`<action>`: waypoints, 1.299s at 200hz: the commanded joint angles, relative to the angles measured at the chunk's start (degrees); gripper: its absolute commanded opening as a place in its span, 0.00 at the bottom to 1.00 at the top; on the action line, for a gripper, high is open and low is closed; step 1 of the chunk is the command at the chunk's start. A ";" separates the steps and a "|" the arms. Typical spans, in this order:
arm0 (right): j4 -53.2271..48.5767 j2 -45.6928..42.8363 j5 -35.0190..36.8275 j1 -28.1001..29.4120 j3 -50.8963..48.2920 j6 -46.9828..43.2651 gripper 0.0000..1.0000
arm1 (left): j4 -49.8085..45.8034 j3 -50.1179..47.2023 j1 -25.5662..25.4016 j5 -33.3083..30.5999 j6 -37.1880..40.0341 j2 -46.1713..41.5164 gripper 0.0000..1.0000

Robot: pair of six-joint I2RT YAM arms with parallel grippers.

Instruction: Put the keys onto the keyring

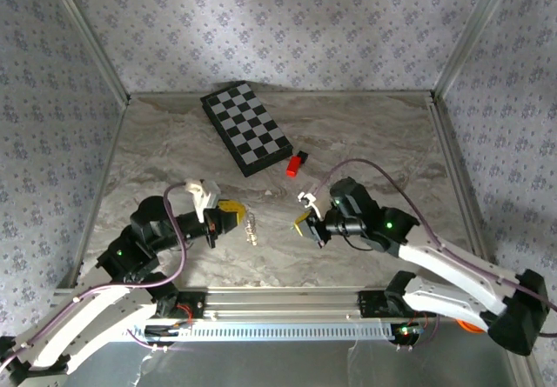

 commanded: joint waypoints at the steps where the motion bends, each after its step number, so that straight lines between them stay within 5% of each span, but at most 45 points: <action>1: 8.18 -3.74 -3.73 2.32 -0.06 -0.83 0.00 | 2.20 3.03 0.19 5.77 2.60 -0.26 0.00; 71: 35.52 -12.38 -12.43 5.06 -3.82 7.19 0.00 | 7.21 3.20 -3.55 12.82 4.17 -1.54 0.00; 122: 42.93 -12.54 -15.43 5.59 -5.20 8.97 0.00 | 7.02 4.63 -5.66 13.21 5.94 0.60 0.00; 194: 26.44 -13.09 -6.38 6.62 -2.50 2.54 0.00 | 8.22 4.76 -7.88 13.32 7.04 -0.70 0.00; 260: 32.13 -10.97 -3.44 11.31 -2.58 3.65 0.00 | 10.30 4.38 -9.03 12.24 6.83 0.02 0.00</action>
